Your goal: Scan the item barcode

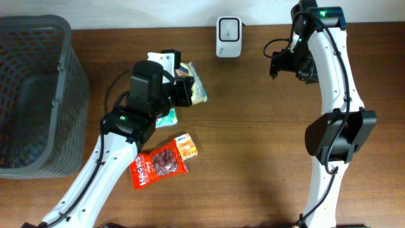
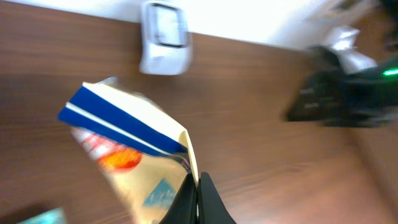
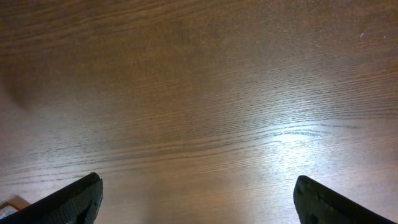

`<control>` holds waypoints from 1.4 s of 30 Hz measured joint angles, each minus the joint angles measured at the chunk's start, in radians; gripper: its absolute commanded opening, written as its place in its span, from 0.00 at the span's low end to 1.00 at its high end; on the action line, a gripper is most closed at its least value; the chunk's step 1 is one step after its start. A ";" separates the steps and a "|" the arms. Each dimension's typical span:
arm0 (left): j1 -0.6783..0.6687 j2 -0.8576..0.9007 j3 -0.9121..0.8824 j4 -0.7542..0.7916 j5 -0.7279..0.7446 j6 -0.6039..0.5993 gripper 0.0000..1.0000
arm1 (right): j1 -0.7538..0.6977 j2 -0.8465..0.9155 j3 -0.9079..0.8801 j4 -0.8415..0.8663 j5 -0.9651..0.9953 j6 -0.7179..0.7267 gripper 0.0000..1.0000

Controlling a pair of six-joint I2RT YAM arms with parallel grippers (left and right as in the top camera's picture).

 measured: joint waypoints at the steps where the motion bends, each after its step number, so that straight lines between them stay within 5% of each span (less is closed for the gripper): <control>1: 0.000 -0.002 0.000 -0.017 -0.028 0.017 0.00 | 0.000 0.000 0.000 0.000 0.000 0.000 0.98; 10: -0.039 -0.002 0.063 -0.258 -0.444 0.171 0.00 | 0.000 0.000 0.000 0.000 0.000 0.000 0.98; 18: -0.136 0.024 0.163 -0.281 -0.522 0.219 0.00 | 0.000 0.000 0.000 0.000 0.000 0.000 0.98; 26: -0.279 0.347 0.171 -0.289 -0.608 0.225 0.00 | 0.000 0.000 0.000 0.000 0.000 0.000 0.98; 33: -0.375 0.385 0.188 -0.303 -0.653 0.225 0.00 | 0.000 0.000 0.000 0.000 0.000 0.000 0.98; 42: -0.289 0.385 0.540 -0.657 -0.671 0.233 0.00 | 0.000 0.000 0.000 0.000 0.000 0.000 0.98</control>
